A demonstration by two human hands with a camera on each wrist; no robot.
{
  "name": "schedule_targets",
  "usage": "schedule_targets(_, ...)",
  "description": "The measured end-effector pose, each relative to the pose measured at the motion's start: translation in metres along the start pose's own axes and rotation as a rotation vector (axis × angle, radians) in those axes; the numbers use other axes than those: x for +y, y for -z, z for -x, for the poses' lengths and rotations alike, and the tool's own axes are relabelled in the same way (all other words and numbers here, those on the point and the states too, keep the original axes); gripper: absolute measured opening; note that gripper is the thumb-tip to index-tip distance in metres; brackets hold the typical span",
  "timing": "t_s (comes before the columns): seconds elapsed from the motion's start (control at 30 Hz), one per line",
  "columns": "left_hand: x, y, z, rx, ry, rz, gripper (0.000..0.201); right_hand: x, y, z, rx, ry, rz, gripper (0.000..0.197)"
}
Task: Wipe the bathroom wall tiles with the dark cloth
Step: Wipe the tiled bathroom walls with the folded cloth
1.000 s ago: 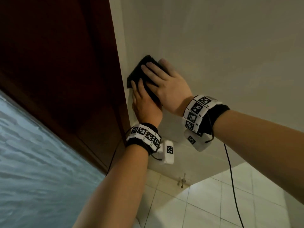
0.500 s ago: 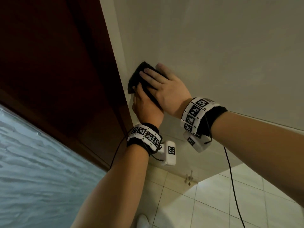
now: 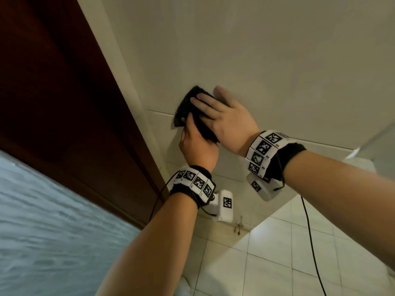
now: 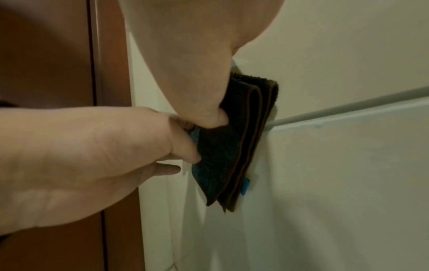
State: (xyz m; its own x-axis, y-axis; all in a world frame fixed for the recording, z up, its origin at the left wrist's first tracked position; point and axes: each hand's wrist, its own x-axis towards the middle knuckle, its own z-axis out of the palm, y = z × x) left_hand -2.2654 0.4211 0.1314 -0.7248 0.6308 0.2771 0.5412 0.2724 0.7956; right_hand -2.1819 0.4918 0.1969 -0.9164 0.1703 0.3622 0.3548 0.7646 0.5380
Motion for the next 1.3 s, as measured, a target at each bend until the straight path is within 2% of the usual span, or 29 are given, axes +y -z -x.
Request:
schedule_targets(0.2, 0.034, -0.030, 0.043, -0.082, -0.037, 0.008, 0.072, 0.023, 0.015, 0.065, -0.067, -0.068, -0.023, 0.047)
schedule_targets(0.37, 0.069, -0.056, 0.084, -0.149, -0.074, 0.017, 0.073, 0.044, 0.024, 0.124, -0.078, -0.127, -0.004, 0.040)
schedule_targets(0.57, 0.106, -0.082, 0.126, -0.223, -0.120, 0.022, 0.073, 0.067, 0.038, 0.185, -0.143, -0.198, 0.002, 0.044)
schedule_targets(0.7, 0.123, -0.090, 0.141, -0.307, -0.121, -0.027, 0.078, 0.078, 0.043, 0.214, -0.113, -0.221, -0.016, 0.042)
schedule_targets(0.97, 0.116, -0.081, 0.144, -0.349, -0.227, -0.337, 0.090, 0.068, 0.037, 0.214, -0.114, -0.252, -0.058, 0.046)
schedule_targets(1.3, 0.090, -0.063, 0.132, -0.349, -0.354, -0.524, 0.087, 0.039, 0.026, 0.202, -0.115, -0.330, -0.069, 0.044)
